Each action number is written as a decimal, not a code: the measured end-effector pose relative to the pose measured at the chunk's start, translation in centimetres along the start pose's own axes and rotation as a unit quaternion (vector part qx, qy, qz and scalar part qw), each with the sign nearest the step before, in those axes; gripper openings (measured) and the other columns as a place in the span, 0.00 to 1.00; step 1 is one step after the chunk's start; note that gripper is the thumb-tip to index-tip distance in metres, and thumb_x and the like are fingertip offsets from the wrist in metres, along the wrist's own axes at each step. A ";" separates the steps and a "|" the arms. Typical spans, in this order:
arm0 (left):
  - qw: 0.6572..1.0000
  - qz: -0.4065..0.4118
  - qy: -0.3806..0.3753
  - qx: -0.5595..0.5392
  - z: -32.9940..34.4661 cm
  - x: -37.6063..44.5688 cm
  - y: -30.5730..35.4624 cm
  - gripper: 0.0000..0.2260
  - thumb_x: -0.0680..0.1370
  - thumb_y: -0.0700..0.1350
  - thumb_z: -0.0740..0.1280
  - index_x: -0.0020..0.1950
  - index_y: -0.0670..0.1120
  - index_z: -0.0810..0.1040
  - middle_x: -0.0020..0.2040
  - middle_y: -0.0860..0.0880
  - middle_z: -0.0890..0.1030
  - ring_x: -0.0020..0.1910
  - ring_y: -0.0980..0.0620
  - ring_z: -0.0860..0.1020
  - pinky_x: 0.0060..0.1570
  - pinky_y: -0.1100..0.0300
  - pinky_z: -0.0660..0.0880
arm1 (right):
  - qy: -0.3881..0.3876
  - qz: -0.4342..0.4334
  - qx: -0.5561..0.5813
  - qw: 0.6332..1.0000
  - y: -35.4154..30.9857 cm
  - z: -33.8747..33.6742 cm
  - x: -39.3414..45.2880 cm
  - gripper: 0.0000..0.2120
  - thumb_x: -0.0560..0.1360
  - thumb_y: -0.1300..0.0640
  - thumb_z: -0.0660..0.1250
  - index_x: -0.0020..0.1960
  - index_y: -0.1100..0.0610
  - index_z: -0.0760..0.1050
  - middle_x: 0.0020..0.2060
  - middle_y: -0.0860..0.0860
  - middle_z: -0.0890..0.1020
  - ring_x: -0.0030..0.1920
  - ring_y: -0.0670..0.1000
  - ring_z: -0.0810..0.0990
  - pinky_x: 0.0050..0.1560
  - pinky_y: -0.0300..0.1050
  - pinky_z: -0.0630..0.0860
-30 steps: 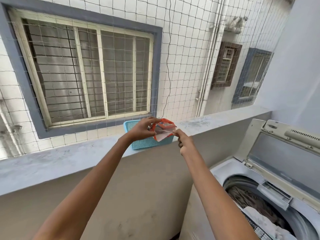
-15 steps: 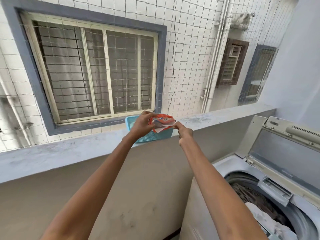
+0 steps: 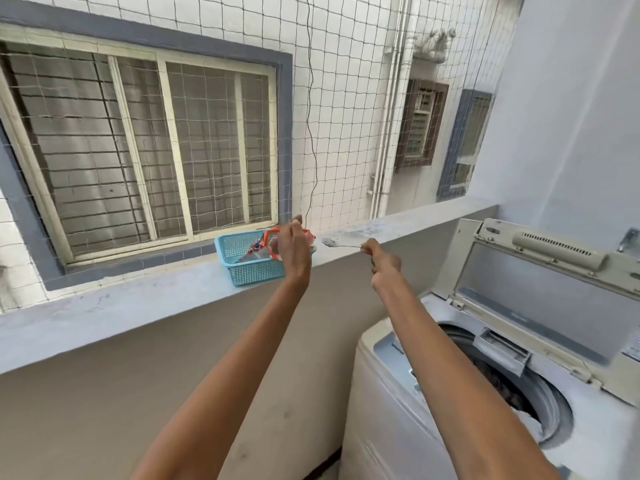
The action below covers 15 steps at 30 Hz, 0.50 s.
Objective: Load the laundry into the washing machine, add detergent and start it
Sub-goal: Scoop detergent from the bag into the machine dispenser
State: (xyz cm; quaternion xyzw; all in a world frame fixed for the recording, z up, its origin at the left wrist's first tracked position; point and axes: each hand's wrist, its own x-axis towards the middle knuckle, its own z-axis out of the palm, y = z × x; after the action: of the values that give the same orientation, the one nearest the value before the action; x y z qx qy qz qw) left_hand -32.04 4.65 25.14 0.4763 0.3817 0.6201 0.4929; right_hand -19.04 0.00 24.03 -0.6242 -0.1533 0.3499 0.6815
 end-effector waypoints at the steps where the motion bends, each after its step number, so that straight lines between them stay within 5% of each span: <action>1: 1.000 -0.009 0.001 -0.011 0.8 -0.6 0.0 0.17 0.82 0.44 0.53 0.64 0.38 0.75 0.63 0.39 0.76 0.61 0.43 0.75 0.64 0.46 0.71 | 0.009 -0.001 0.005 1.000 -0.1 -0.7 0.2 0.07 0.69 0.57 0.69 0.32 0.56 0.77 0.22 0.44 0.69 0.28 0.46 0.59 0.28 0.40 0.57; 4: 0.996 -0.066 0.004 -0.065 3.2 -1.8 -1.5 0.15 0.81 0.43 0.55 0.61 0.37 0.74 0.61 0.41 0.75 0.62 0.45 0.72 0.67 0.52 0.66 | 0.041 -0.007 0.022 0.999 -0.4 -3.1 0.9 0.09 0.70 0.58 0.69 0.31 0.55 0.76 0.18 0.42 0.71 0.28 0.45 0.60 0.28 0.39 0.58; 9: 0.982 -0.175 -0.020 -0.066 6.6 -3.5 -5.6 0.09 0.80 0.42 0.56 0.45 0.42 0.75 0.47 0.43 0.74 0.43 0.47 0.73 0.42 0.56 0.69 | 0.110 -0.028 0.036 0.993 0.3 -7.2 1.4 0.11 0.71 0.57 0.69 0.30 0.55 0.76 0.28 0.45 0.75 0.27 0.44 0.62 0.28 0.37 0.59; 15: 0.949 -0.298 -0.088 -0.057 11.3 -6.9 -11.2 0.13 0.81 0.44 0.53 0.49 0.40 0.76 0.48 0.44 0.73 0.47 0.48 0.69 0.47 0.58 0.65 | 0.191 -0.013 0.050 0.980 2.4 -12.7 2.7 0.10 0.67 0.59 0.71 0.28 0.56 0.75 0.31 0.48 0.76 0.28 0.46 0.64 0.30 0.39 0.63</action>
State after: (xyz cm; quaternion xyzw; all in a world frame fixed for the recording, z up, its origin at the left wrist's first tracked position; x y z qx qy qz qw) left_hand -17.90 0.51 15.97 0.3649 0.4251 0.4215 0.7131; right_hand -9.59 -7.65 18.91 -0.6422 -0.0108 0.2226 0.7335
